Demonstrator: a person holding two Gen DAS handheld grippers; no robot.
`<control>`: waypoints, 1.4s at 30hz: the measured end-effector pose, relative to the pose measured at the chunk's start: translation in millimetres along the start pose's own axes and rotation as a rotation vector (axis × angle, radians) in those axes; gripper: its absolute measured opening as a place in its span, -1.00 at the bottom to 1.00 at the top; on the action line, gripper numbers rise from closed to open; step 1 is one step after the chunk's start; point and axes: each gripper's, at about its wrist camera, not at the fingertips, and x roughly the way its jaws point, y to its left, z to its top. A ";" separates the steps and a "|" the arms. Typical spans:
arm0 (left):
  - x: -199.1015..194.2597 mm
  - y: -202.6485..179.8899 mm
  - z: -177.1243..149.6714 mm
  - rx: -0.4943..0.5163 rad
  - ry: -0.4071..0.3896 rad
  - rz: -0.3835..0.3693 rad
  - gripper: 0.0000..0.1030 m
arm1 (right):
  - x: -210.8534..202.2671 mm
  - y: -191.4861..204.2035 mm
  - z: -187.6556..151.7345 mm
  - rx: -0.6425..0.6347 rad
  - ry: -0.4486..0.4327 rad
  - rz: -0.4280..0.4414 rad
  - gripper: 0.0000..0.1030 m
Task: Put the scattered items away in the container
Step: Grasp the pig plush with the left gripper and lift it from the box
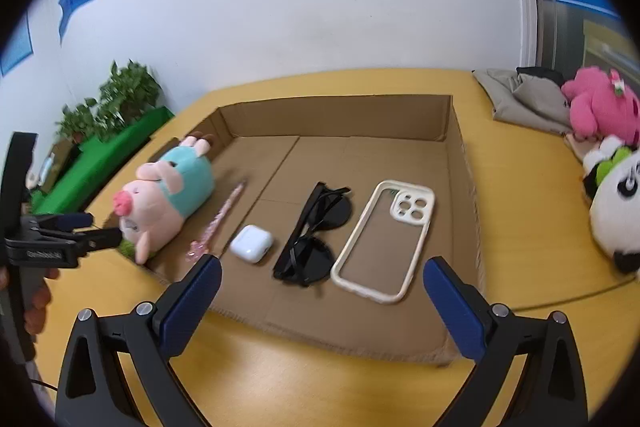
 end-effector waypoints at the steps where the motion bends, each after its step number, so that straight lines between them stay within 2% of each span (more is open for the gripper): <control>1: 3.3 3.3 7.2 0.008 0.008 0.018 1.00 | 2.1 -0.4 5.5 -0.004 0.008 -0.016 0.96; 5: 33.0 22.2 37.6 0.004 0.080 0.057 1.00 | -3.9 1.9 15.7 -0.009 -0.021 -0.043 0.96; 9: 76.5 34.0 54.8 0.015 0.176 0.054 0.96 | 0.9 1.5 -4.7 0.032 0.014 -0.031 0.96; 11: 94.7 33.2 52.8 0.038 0.222 0.047 0.75 | 6.8 -2.4 -19.1 0.056 0.051 -0.041 0.96; 12: 102.1 33.4 50.2 0.039 0.239 0.049 0.75 | 8.2 -4.5 -23.8 0.065 0.062 -0.043 0.96; 16: 101.4 38.5 43.8 -0.003 0.213 0.055 0.60 | 4.9 -13.2 -36.3 0.085 0.075 -0.055 0.96; 19: 93.1 46.1 40.9 -0.050 0.200 0.035 0.47 | -2.3 -16.4 -35.2 0.099 0.058 -0.052 0.96; 21: 76.9 51.2 38.9 -0.069 0.165 0.010 0.45 | -8.2 -17.0 -31.5 0.099 0.033 -0.046 0.96; 26: 1.2 55.7 29.7 -0.068 0.024 -0.014 0.44 | -23.4 -13.2 -16.5 0.066 -0.020 -0.031 0.96; 29: -50.0 59.3 22.6 -0.050 -0.054 -0.015 0.46 | -20.1 -10.0 -3.3 0.048 -0.014 -0.032 0.96; 31: -74.7 65.5 4.3 -0.050 -0.072 0.004 0.47 | -10.1 -5.7 9.7 0.016 0.014 -0.053 0.96; 33: -86.5 76.4 -19.4 -0.070 -0.065 0.029 0.49 | 9.2 -3.1 22.3 -0.005 0.070 -0.119 0.96; 36: -89.1 97.7 -61.3 -0.110 -0.022 0.067 0.51 | 47.6 -10.1 40.4 0.046 0.171 -0.092 0.94; 39: -69.6 110.0 -99.4 -0.162 0.046 0.077 0.51 | 83.2 -20.2 54.0 0.079 0.242 -0.121 0.80; 41: -56.7 107.7 -121.4 -0.175 0.089 0.081 0.53 | 103.7 -26.9 57.7 0.085 0.288 -0.167 0.56; 42: -50.3 105.3 -130.0 -0.177 0.108 0.081 0.54 | 114.5 -28.8 57.9 0.075 0.318 -0.200 0.51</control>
